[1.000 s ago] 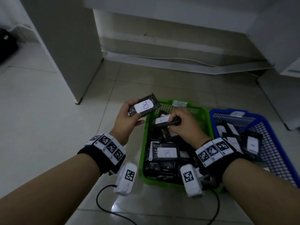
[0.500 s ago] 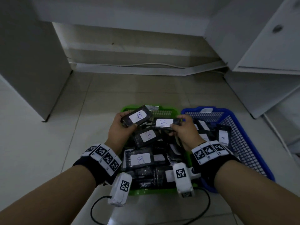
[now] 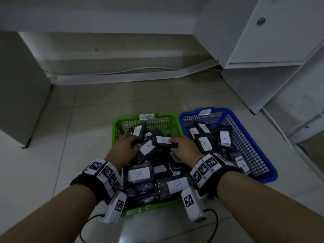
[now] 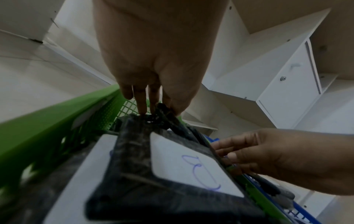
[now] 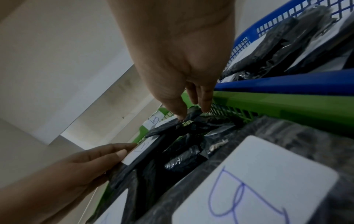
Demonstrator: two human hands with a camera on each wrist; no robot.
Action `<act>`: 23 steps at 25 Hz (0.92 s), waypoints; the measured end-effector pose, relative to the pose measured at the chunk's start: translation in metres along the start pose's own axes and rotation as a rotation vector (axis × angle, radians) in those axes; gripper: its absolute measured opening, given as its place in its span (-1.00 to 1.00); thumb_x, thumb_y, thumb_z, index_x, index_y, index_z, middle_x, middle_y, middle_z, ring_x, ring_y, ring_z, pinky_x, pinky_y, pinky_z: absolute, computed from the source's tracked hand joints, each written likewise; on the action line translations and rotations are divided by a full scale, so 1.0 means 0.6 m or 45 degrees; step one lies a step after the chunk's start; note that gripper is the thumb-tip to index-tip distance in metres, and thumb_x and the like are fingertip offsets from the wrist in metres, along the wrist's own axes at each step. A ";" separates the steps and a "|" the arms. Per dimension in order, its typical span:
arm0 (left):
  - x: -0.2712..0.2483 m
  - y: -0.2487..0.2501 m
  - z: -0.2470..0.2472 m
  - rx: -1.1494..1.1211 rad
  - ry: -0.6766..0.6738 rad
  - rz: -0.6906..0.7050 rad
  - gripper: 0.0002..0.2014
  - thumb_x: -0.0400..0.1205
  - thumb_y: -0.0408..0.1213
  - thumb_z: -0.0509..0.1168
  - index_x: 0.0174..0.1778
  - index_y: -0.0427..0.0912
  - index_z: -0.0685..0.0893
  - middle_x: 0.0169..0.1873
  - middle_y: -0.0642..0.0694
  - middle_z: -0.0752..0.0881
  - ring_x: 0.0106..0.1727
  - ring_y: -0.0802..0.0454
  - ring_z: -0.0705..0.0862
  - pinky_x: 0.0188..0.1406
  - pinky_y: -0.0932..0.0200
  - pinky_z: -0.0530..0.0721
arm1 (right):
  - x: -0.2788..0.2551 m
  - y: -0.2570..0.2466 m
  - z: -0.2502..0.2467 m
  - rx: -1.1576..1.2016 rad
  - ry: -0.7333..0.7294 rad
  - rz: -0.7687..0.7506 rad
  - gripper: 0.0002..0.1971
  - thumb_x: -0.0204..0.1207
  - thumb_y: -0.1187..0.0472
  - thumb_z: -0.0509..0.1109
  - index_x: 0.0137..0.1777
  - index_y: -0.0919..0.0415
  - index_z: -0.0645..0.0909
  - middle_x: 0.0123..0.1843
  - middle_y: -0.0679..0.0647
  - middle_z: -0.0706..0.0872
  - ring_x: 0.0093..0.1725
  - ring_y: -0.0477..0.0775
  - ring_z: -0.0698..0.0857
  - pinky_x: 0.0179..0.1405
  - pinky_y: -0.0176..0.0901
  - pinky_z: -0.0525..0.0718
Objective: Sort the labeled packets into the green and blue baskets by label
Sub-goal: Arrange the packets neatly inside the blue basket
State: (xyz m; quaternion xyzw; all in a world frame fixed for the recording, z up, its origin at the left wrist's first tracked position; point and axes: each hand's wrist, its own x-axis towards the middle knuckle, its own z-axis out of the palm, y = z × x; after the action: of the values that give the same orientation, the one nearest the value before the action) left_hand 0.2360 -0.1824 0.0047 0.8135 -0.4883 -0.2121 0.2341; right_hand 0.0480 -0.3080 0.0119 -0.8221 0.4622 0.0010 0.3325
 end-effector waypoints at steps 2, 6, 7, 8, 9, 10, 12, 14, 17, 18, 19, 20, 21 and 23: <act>0.001 0.000 -0.001 0.032 -0.015 -0.027 -0.63 0.65 -0.10 0.25 0.38 -0.07 0.57 0.25 -0.15 0.53 0.24 -0.10 0.57 0.26 0.09 0.54 | -0.011 -0.012 -0.012 -0.048 -0.064 -0.008 -0.59 0.59 0.27 0.34 0.45 0.17 0.53 0.49 0.14 0.52 0.41 0.14 0.56 0.40 -0.16 0.49; 0.018 0.023 -0.018 0.087 -0.043 0.033 -0.72 0.61 -0.09 0.30 0.22 -0.03 0.68 0.16 -0.15 0.56 0.21 -0.11 0.58 0.27 0.03 0.56 | -0.032 -0.043 -0.065 -0.137 -0.229 -0.103 -0.70 0.61 0.20 0.33 0.32 0.16 0.64 0.31 0.08 0.69 0.30 0.08 0.65 0.22 -0.23 0.54; 0.022 0.036 -0.026 0.081 -0.055 0.062 -0.76 0.61 -0.10 0.31 0.16 -0.02 0.71 0.14 -0.15 0.58 0.18 -0.11 0.60 0.25 0.03 0.58 | -0.034 -0.053 -0.082 -0.166 -0.248 -0.128 -0.73 0.61 0.20 0.33 0.27 0.17 0.67 0.27 0.07 0.72 0.26 0.07 0.67 0.21 -0.22 0.56; 0.026 0.050 -0.033 0.081 -0.054 0.092 -0.79 0.60 -0.10 0.32 0.10 -0.01 0.73 0.12 -0.14 0.60 0.15 -0.10 0.62 0.20 0.01 0.61 | -0.031 -0.064 -0.099 -0.211 -0.263 -0.160 -0.75 0.61 0.20 0.33 0.24 0.17 0.69 0.25 0.08 0.73 0.25 0.06 0.67 0.21 -0.20 0.58; 0.031 0.069 -0.041 0.089 -0.058 0.132 -0.81 0.59 -0.11 0.32 0.06 -0.01 0.74 0.10 -0.13 0.63 0.12 -0.10 0.64 0.15 0.00 0.64 | -0.027 -0.073 -0.118 -0.266 -0.264 -0.186 -0.76 0.60 0.20 0.33 0.22 0.18 0.70 0.25 0.09 0.73 0.25 0.06 0.67 0.23 -0.17 0.59; 0.037 0.088 -0.048 0.091 -0.064 0.170 -0.82 0.60 -0.12 0.30 0.03 -0.03 0.75 0.08 -0.13 0.67 0.09 -0.10 0.66 0.10 0.00 0.66 | -0.023 -0.082 -0.138 -0.332 -0.263 -0.209 -0.76 0.60 0.21 0.33 0.21 0.19 0.71 0.26 0.09 0.73 0.25 0.07 0.66 0.24 -0.15 0.60; 0.049 0.127 -0.060 0.059 -0.107 0.194 -0.80 0.62 -0.14 0.27 0.04 -0.08 0.75 0.06 -0.13 0.72 0.04 -0.08 0.68 0.05 0.02 0.67 | -0.019 -0.092 -0.175 -0.395 -0.251 -0.224 -0.75 0.61 0.22 0.31 0.22 0.19 0.70 0.27 0.10 0.72 0.25 0.07 0.66 0.25 -0.11 0.61; 0.069 0.166 -0.066 0.029 -0.141 0.213 -0.80 0.64 -0.15 0.25 0.06 -0.08 0.73 0.06 -0.10 0.75 0.04 -0.06 0.70 0.07 0.05 0.67 | -0.019 -0.085 -0.213 -0.406 -0.217 -0.236 -0.75 0.61 0.21 0.32 0.22 0.20 0.70 0.25 0.09 0.72 0.23 0.06 0.66 0.21 -0.13 0.60; 0.092 0.226 -0.054 0.070 -0.169 0.297 -0.80 0.64 -0.21 0.25 0.09 -0.12 0.72 0.10 -0.12 0.75 0.08 -0.08 0.70 0.02 0.16 0.60 | -0.029 -0.032 -0.258 -0.443 -0.173 -0.209 -0.76 0.58 0.19 0.35 0.19 0.19 0.71 0.20 0.03 0.74 0.18 0.03 0.67 0.10 -0.19 0.57; 0.095 0.245 -0.047 0.101 -0.194 0.326 -0.80 0.64 -0.24 0.25 0.11 -0.14 0.72 0.11 -0.11 0.74 0.10 -0.08 0.69 -0.03 0.21 0.54 | -0.032 -0.009 -0.270 -0.460 -0.159 -0.188 -0.77 0.57 0.18 0.36 0.18 0.18 0.72 0.19 0.01 0.74 0.18 0.02 0.67 0.10 -0.20 0.57; 0.093 0.264 -0.036 0.135 -0.223 0.350 -0.79 0.64 -0.26 0.25 0.12 -0.15 0.72 0.11 -0.08 0.73 0.11 -0.06 0.68 -0.06 0.23 0.51 | -0.035 0.018 -0.279 -0.481 -0.159 -0.169 -0.77 0.55 0.18 0.38 0.16 0.17 0.72 0.19 0.00 0.74 0.18 0.01 0.67 0.09 -0.23 0.56; 0.095 0.282 -0.026 0.163 -0.237 0.370 -0.79 0.64 -0.24 0.26 0.12 -0.13 0.73 0.10 -0.05 0.73 0.11 -0.03 0.68 -0.07 0.24 0.51 | -0.035 0.041 -0.289 -0.502 -0.162 -0.159 -0.78 0.54 0.18 0.39 0.15 0.16 0.73 0.19 -0.01 0.74 0.18 -0.01 0.67 0.06 -0.28 0.53; 0.095 0.296 -0.021 0.182 -0.251 0.389 -0.81 0.63 -0.22 0.27 0.09 -0.10 0.74 0.10 -0.03 0.74 0.09 -0.01 0.68 -0.06 0.22 0.54 | -0.033 0.061 -0.296 -0.516 -0.170 -0.145 -0.79 0.53 0.19 0.40 0.13 0.16 0.73 0.18 -0.01 0.75 0.17 -0.05 0.67 0.03 -0.31 0.49; 0.103 0.318 -0.006 0.165 -0.288 0.389 -0.84 0.61 -0.19 0.30 0.04 -0.06 0.74 0.09 -0.02 0.75 0.07 0.02 0.68 0.00 0.17 0.61 | -0.028 0.092 -0.308 -0.510 -0.168 -0.120 -0.79 0.51 0.19 0.42 0.11 0.18 0.75 0.17 0.00 0.75 0.12 -0.09 0.65 0.00 -0.33 0.46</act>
State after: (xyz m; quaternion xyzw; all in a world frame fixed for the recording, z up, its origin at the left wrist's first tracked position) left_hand 0.1322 -0.3160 0.1126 0.7142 -0.6420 -0.2322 0.1542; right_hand -0.0601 -0.4157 0.1313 -0.8906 0.3912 0.1310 0.1916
